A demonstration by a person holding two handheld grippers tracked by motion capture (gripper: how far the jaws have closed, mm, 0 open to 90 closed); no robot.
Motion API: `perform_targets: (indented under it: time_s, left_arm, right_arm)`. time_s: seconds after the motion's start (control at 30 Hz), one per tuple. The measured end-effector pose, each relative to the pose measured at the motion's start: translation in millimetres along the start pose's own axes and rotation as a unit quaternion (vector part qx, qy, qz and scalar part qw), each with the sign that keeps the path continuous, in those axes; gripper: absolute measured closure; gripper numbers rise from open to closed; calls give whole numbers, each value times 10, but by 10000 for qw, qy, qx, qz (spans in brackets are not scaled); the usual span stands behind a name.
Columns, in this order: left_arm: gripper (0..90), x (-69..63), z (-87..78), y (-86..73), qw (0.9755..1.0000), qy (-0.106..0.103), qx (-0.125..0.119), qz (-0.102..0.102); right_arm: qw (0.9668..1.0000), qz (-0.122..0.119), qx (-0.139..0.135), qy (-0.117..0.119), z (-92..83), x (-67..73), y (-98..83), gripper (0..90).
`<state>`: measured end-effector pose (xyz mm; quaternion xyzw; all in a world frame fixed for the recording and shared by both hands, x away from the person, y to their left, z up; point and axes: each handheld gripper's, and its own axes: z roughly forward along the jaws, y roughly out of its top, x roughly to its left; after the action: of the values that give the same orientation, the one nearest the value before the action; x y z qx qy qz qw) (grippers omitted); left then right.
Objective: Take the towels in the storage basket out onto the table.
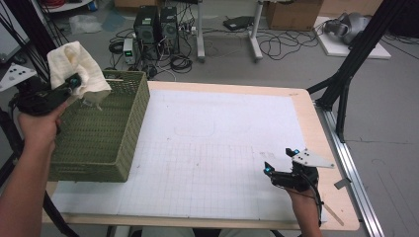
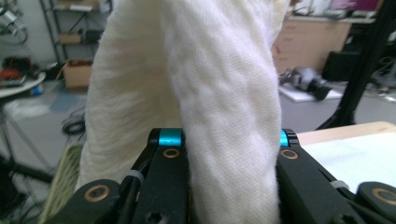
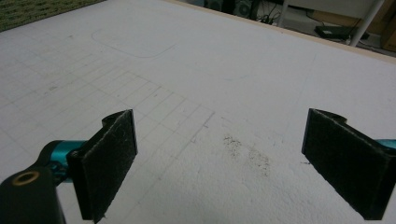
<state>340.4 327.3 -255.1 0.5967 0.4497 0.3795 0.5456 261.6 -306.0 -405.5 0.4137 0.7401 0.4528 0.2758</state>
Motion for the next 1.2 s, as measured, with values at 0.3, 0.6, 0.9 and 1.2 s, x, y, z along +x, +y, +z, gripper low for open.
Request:
perform_targets:
  time_s: [0.3,0.6,0.9,1.2]
  left_arm:
    - [778,-446,-69,259,9961,-741,-426,209]
    - [778,-889,-27,269,9877,-1477,-420,283]
    - [778,-1316,105,131,9761,-2121,-248,397]
    - [775,-1749,295,-106,9601,-2769,-33,383]
  right_arm:
    - [10000,8,-59,-30,-20,0,10,96]
    - [10000,-26,-90,-30,-25,-8,12,97]
    - [10000,-14,-59,-40,-35,-6,11,96]
    - [10000,-23,-67,-20,-29,-12,7,96]
